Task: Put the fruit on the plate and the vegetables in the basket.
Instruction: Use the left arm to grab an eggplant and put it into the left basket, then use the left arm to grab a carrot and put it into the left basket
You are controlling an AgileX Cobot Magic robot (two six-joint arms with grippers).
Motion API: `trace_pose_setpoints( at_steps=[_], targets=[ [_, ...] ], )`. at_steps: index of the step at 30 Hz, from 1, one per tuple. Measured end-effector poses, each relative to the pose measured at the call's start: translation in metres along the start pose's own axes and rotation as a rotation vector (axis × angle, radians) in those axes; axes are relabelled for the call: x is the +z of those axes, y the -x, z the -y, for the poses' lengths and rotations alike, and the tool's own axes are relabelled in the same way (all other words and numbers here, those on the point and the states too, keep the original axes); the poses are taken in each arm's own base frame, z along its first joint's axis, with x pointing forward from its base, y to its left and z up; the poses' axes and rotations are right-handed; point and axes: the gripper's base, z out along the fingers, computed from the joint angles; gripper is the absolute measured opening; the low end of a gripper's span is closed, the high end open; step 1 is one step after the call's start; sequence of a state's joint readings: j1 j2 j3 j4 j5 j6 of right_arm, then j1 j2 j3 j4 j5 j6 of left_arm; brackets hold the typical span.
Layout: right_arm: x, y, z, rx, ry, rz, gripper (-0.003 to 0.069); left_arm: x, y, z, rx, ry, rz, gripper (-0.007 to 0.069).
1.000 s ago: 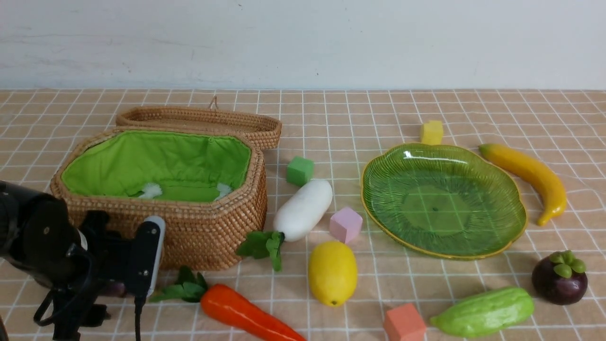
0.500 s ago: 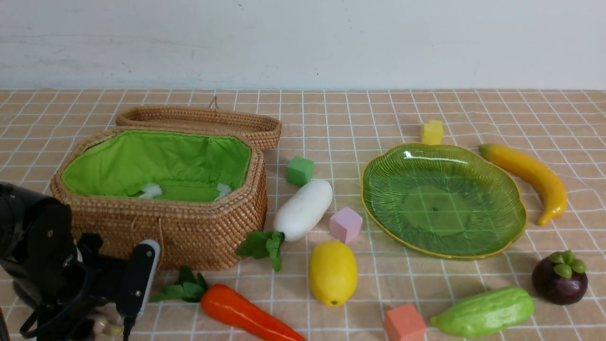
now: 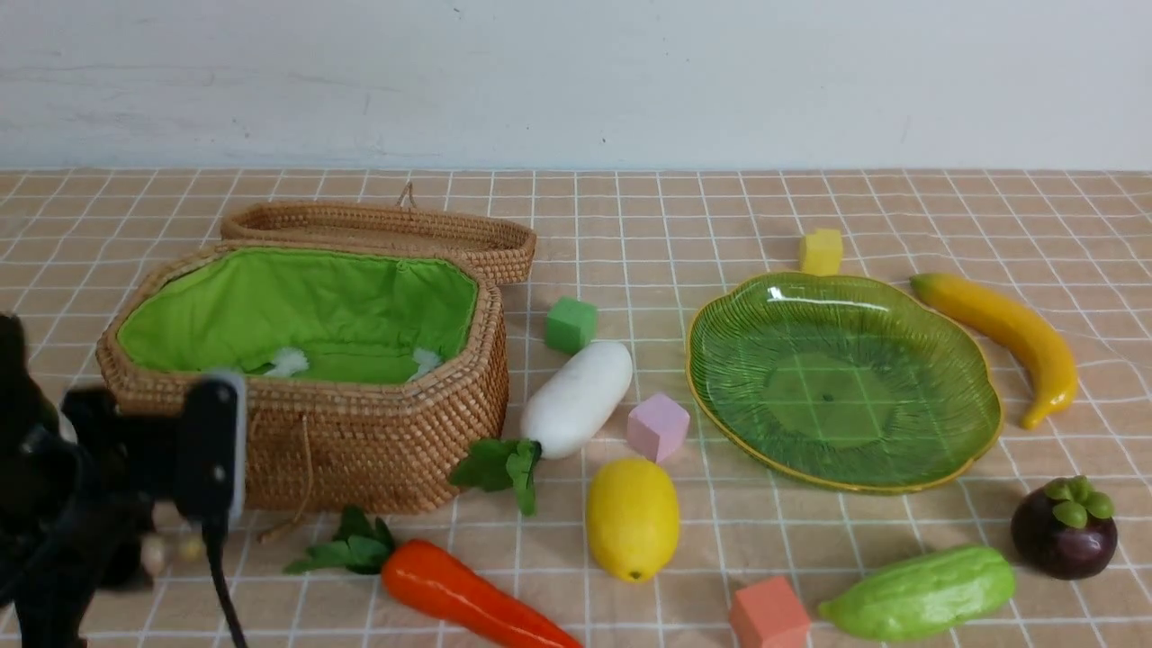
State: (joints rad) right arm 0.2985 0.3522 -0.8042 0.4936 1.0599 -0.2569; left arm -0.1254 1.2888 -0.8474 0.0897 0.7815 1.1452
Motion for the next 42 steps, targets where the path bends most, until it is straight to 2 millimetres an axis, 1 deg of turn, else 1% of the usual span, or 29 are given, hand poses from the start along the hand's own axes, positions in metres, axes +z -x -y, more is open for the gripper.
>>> trace_pose_setpoints(
  at_steps=[2,4,6,8,10,12,13,14,15,16,17,18,19,20,21,22,23,25,26,29,30,32,33,34,35,36,39,41,42],
  targets=[
    [0.000,0.002,0.000,0.001,-0.005,0.024,0.0088,-0.037,0.007,-0.013,-0.052,0.133,0.100,0.0244],
    [0.000,0.005,0.001,0.001,-0.014,0.059,0.0090,-0.069,0.014,-0.023,-0.090,0.241,0.212,0.0244],
    [-0.001,0.009,0.003,-0.003,-0.030,0.104,0.0092,-0.087,0.022,-0.033,-0.119,0.302,0.304,0.0244],
    [-0.002,0.016,0.006,-0.012,-0.062,0.175,0.0096,-0.092,0.031,-0.044,-0.149,0.327,0.383,0.0244],
    [-0.003,0.022,0.008,-0.016,-0.086,0.245,0.0099,-0.089,0.040,-0.056,-0.181,0.335,0.446,0.0244],
    [-0.005,0.029,0.009,-0.016,-0.104,0.318,0.0099,-0.071,0.047,-0.069,-0.199,0.326,0.466,0.0244],
    [-0.005,0.029,0.009,-0.015,-0.105,0.328,0.0099,-0.069,0.048,-0.070,-0.203,0.325,0.469,0.0244],
    [-0.006,0.032,0.009,-0.009,-0.105,0.359,0.0100,-0.049,0.052,-0.079,-0.216,0.313,0.460,0.0244],
    [-0.006,0.033,0.009,-0.003,-0.101,0.369,0.0100,-0.040,0.054,-0.083,-0.223,0.309,0.454,0.0244],
    [-0.007,0.033,0.009,-0.001,-0.099,0.373,0.0100,-0.038,0.054,-0.084,-0.225,0.308,0.452,0.0244],
    [-0.007,0.034,0.008,0.007,-0.091,0.380,0.0100,-0.019,0.056,-0.090,-0.236,0.303,0.436,0.0251],
    [-0.007,0.034,0.008,0.015,-0.083,0.384,0.0100,-0.007,0.057,-0.094,-0.246,0.317,0.427,0.0279],
    [-0.007,0.034,0.007,0.018,-0.079,0.385,0.0100,-0.001,0.058,-0.097,-0.252,0.326,0.422,0.0311],
    [-0.007,0.034,0.007,0.020,-0.076,0.384,0.0100,0.006,0.058,-0.099,-0.258,0.341,0.418,0.0367],
    [-0.007,0.034,0.007,0.020,-0.076,0.384,0.0100,0.008,0.058,-0.100,-0.260,0.346,0.416,0.0393],
    [-0.007,0.034,0.007,0.021,-0.075,0.383,0.0100,0.011,0.058,-0.102,-0.266,0.356,0.415,0.0446],
    [-0.007,0.034,0.007,0.023,-0.073,0.383,0.0100,0.012,0.058,-0.104,-0.278,0.369,0.419,0.0566],
    [-0.007,0.034,0.007,0.025,-0.070,0.382,0.0100,0.006,0.059,-0.103,-0.297,0.368,0.435,0.0639],
    [-0.007,0.034,0.007,0.026,-0.070,0.383,0.0100,0.006,0.060,-0.102,-0.298,0.365,0.437,0.0643],
    [-0.006,0.033,0.006,0.030,-0.062,0.370,0.0101,-0.010,0.069,-0.091,-0.310,0.304,0.480,0.0656],
    [-0.005,0.031,0.005,0.032,-0.054,0.348,0.0101,-0.020,0.080,-0.079,-0.300,0.228,0.514,0.0635],
    [-0.004,0.026,0.003,0.036,-0.031,0.283,0.0101,-0.036,0.099,-0.056,-0.232,0.117,0.554,0.0571],
    [-0.005,0.024,0.002,0.036,-0.021,0.255,0.0101,-0.039,0.108,-0.045,-0.191,0.064,0.563,0.0536],
    [-0.005,0.021,0.000,0.036,-0.008,0.214,0.0103,-0.044,0.120,-0.028,-0.113,-0.015,0.566,0.0478],
    [-0.005,0.021,0.000,0.035,-0.006,0.207,0.0103,-0.045,0.122,-0.025,-0.099,-0.027,0.565,0.0468],
    [-0.005,0.016,-0.002,0.036,0.011,0.150,0.0105,-0.048,0.138,0.001,0.045,-0.132,0.534,0.0378],
    [-0.004,0.010,-0.004,0.036,0.029,0.083,0.0108,-0.040,0.151,0.029,0.228,-0.219,0.444,0.0289],
    [-0.004,0.006,-0.005,0.036,0.040,0.039,0.0109,-0.027,0.158,0.045,0.337,-0.243,0.367,0.0273],
    [-0.004,0.004,-0.006,0.035,0.045,0.021,0.0109,-0.016,0.163,0.052,0.378,-0.261,0.321,0.0279]
  ],
)
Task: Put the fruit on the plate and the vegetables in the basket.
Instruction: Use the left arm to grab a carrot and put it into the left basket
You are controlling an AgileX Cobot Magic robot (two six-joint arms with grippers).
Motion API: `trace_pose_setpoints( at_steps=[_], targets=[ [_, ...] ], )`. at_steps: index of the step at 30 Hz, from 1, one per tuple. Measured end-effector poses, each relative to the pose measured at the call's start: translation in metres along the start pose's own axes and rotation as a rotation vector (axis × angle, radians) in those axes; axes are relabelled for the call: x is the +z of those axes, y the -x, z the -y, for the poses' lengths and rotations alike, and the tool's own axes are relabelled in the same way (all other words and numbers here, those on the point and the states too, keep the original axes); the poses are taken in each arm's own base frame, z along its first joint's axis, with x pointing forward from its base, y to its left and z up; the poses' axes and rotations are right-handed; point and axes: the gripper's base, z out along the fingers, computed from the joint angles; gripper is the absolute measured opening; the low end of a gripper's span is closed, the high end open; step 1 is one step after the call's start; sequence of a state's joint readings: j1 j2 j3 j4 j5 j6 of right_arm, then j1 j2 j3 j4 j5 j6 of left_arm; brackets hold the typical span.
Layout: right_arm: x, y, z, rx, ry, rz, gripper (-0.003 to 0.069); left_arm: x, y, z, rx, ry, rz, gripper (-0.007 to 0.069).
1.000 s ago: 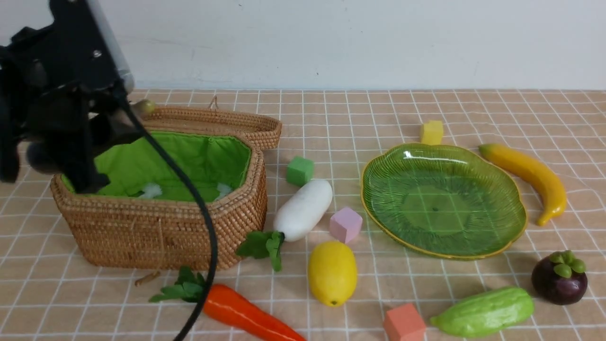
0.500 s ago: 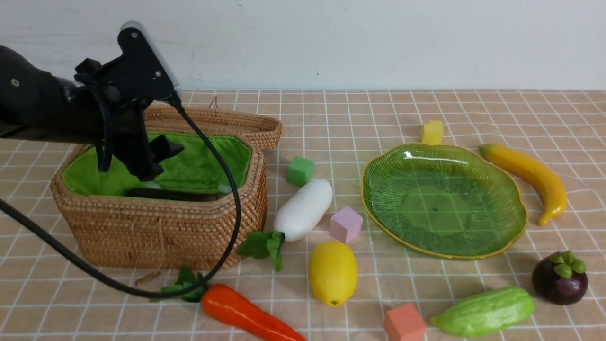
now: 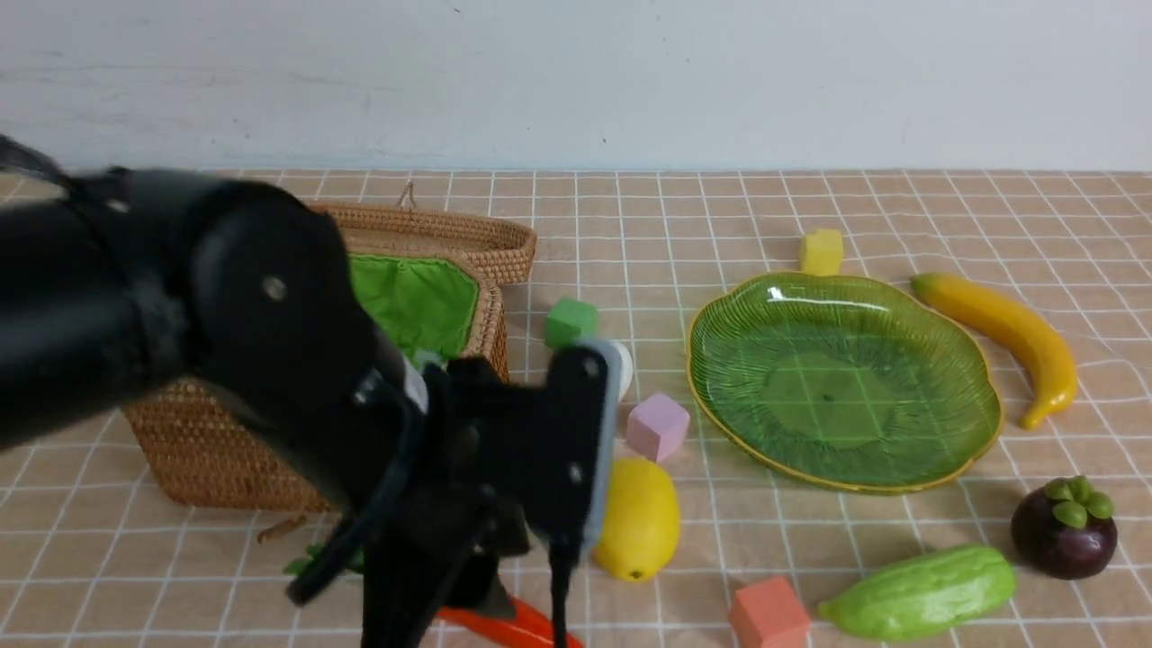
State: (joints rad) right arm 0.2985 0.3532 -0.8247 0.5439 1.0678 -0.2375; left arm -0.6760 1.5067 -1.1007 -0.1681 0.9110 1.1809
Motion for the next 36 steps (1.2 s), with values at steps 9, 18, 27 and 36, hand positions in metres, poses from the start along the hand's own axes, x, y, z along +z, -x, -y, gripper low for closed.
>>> trace_pose_setpoints(
  at_steps=[9,18,27,36],
  targets=[
    [0.000,-0.004,-0.001,0.003,0.011,-0.044,0.0109,0.077,0.001,-0.009,0.016,-0.065,-0.112,0.0466],
    [0.000,-0.004,-0.001,0.004,0.011,-0.044,0.0109,0.111,-0.011,-0.012,0.109,-0.090,-0.221,0.0295],
    [0.000,-0.004,-0.001,0.006,0.011,-0.046,0.0111,0.084,0.005,-0.008,0.075,-0.102,-0.235,0.0248],
    [0.000,0.009,-0.002,0.032,0.019,0.101,0.0114,-0.044,0.018,-0.050,-0.061,0.329,-0.208,0.0248]
  ],
)
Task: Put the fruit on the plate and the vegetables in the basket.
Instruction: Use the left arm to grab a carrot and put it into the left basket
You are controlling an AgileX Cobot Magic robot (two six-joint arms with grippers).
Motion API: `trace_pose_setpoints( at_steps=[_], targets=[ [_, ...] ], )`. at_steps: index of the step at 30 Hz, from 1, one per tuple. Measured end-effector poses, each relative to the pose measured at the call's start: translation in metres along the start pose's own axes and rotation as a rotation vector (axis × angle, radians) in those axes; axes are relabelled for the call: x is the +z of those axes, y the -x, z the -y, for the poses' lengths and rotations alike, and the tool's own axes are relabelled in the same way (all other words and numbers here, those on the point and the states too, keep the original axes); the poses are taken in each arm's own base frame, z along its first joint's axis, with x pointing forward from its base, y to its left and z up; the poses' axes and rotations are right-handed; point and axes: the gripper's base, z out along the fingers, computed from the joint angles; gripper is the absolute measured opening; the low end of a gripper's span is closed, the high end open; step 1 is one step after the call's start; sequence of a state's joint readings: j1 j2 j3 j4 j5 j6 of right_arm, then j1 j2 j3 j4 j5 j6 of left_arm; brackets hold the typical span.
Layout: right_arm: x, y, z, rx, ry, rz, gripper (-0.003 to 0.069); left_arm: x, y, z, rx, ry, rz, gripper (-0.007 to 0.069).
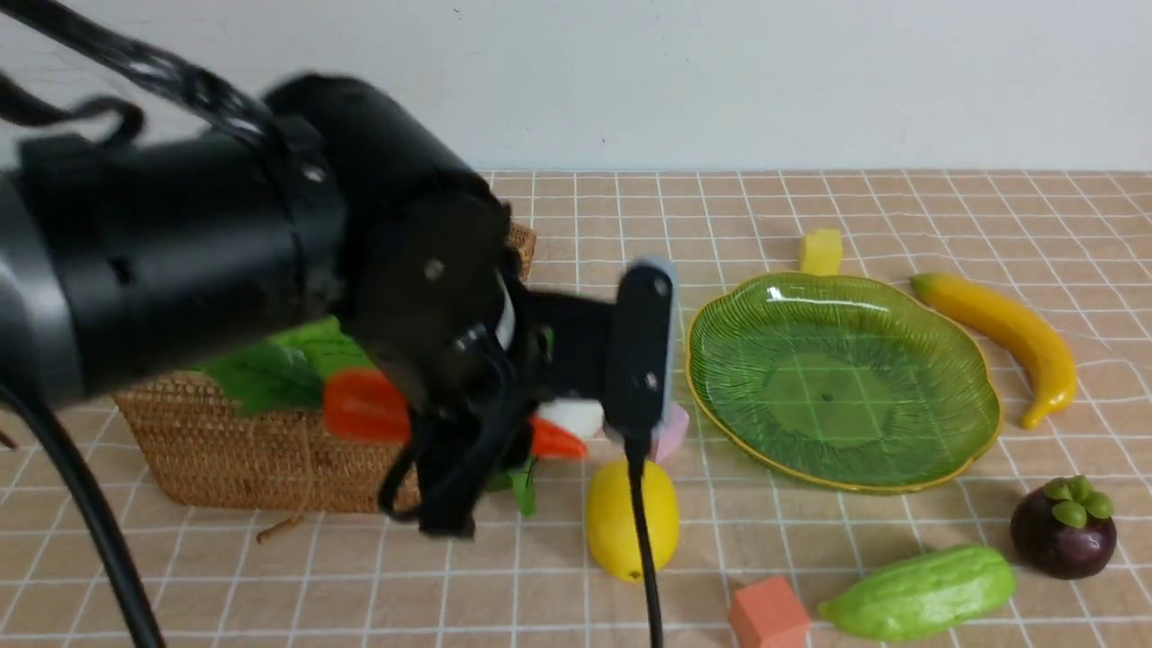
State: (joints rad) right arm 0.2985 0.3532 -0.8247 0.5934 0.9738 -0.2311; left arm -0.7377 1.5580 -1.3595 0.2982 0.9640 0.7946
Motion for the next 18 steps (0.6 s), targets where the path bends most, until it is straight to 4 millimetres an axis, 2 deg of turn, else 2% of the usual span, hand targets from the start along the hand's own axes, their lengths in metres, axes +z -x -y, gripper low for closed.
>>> trace_pose_setpoints(
  at_steps=[3,4,8,9,12,15,16,18],
  targets=[
    [0.000,0.006,0.001,0.004,-0.011,0.068,0.0116,-0.004,-0.020,-0.027,-0.076,0.129,-0.034,0.0248],
    [0.000,0.008,0.001,0.004,-0.015,0.087,0.0117,0.000,-0.031,-0.039,-0.128,0.180,-0.033,0.0248],
    [0.000,0.009,0.002,0.004,-0.018,0.099,0.0117,0.021,-0.056,-0.059,-0.221,0.236,-0.047,0.0254],
    [0.000,0.009,0.002,0.004,-0.018,0.099,0.0117,0.031,-0.064,-0.065,-0.241,0.252,-0.046,0.0293],
    [0.000,0.009,0.002,0.004,-0.018,0.098,0.0117,0.041,-0.072,-0.070,-0.263,0.263,-0.050,0.0379],
    [0.000,0.009,0.002,0.004,-0.018,0.097,0.0120,0.051,-0.077,-0.073,-0.324,0.266,-0.047,0.0580],
    [0.000,0.009,0.002,0.004,-0.017,0.096,0.0120,0.051,-0.077,-0.072,-0.369,0.260,-0.042,0.0625],
    [-0.001,0.009,0.001,0.000,-0.016,0.089,0.0121,0.049,-0.074,-0.070,-0.458,0.245,-0.023,0.0652]
  ],
)
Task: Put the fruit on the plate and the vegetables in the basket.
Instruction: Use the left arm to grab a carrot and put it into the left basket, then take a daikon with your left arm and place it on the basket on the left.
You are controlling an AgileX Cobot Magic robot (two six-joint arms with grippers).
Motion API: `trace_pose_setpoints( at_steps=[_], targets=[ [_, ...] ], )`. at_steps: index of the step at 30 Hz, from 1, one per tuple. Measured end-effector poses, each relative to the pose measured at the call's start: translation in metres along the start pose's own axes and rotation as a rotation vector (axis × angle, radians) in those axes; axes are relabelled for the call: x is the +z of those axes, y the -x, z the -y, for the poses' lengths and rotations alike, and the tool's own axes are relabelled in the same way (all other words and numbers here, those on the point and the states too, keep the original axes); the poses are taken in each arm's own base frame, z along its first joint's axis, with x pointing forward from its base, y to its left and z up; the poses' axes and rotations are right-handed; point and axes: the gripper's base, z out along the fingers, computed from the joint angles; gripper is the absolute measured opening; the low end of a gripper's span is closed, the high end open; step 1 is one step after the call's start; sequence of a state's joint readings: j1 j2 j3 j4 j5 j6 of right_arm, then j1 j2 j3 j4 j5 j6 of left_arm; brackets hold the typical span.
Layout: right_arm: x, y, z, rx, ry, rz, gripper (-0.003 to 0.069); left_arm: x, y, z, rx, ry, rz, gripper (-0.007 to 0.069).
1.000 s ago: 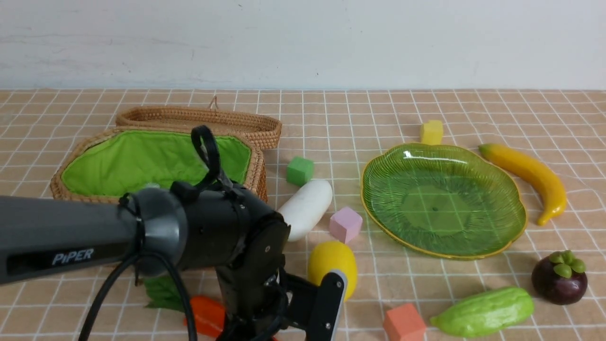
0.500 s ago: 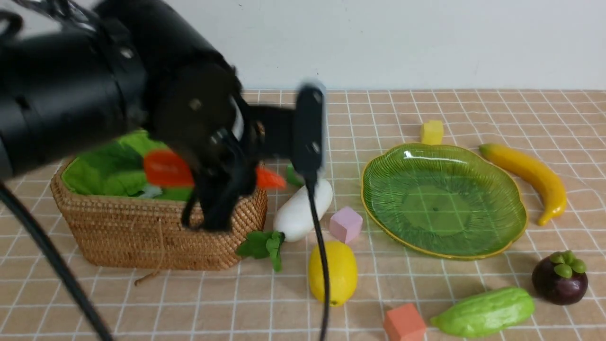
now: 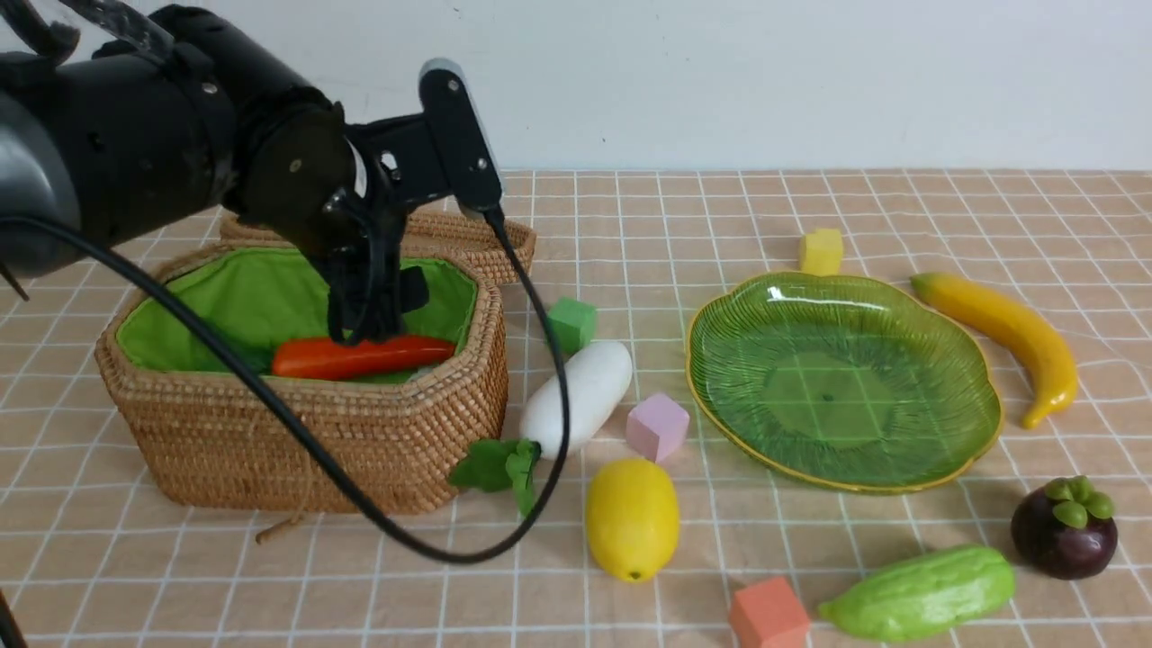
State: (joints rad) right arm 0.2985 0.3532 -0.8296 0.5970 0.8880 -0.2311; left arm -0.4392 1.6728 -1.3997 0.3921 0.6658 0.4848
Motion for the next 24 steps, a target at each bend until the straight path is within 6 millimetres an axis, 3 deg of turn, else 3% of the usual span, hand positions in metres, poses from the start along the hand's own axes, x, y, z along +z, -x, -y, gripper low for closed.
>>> trace_pose_setpoints(
  at_steps=[3,4,5,6,7,9,11,14,18,22,24],
  targets=[
    [-0.005,0.002,-0.003,-0.014,-0.004,-0.024,0.0123,-0.008,0.005,0.008,-0.160,-0.054,0.008,0.0623],
    [-0.012,0.005,-0.006,-0.031,-0.021,-0.048,0.0123,-0.016,0.016,0.022,-0.237,-0.120,0.011,0.0550],
    [-0.013,0.006,-0.005,-0.035,-0.028,-0.052,0.0123,-0.017,0.016,0.022,-0.238,-0.119,0.012,0.0540],
    [-0.018,0.009,-0.007,-0.045,-0.051,-0.064,0.0123,-0.024,0.028,0.035,-0.257,-0.173,0.018,0.0463],
    [-0.019,0.010,-0.007,-0.045,-0.050,-0.065,0.0123,-0.026,0.032,0.039,-0.262,-0.186,0.023,0.0440],
    [-0.025,0.013,-0.007,-0.067,-0.084,-0.075,0.0126,-0.034,0.054,0.054,-0.308,-0.249,0.052,0.0325],
    [-0.026,0.012,-0.007,-0.064,-0.094,-0.089,0.0129,-0.034,0.077,0.066,-0.357,-0.300,0.050,0.0265],
    [-0.026,0.009,-0.007,-0.056,-0.092,-0.123,0.0130,-0.025,0.094,0.070,-0.384,-0.323,0.020,0.0272],
    [-0.027,0.004,-0.008,-0.047,-0.086,-0.185,0.0132,0.011,0.121,0.076,-0.393,-0.345,-0.066,0.0388],
    [-0.028,0.000,-0.009,-0.042,-0.079,-0.223,0.0136,0.056,0.126,0.088,-0.372,-0.344,-0.158,0.0540],
    [-0.028,-0.001,-0.009,-0.038,-0.071,-0.234,0.0139,0.071,0.123,0.093,-0.350,-0.327,-0.189,0.0578]
  ],
)
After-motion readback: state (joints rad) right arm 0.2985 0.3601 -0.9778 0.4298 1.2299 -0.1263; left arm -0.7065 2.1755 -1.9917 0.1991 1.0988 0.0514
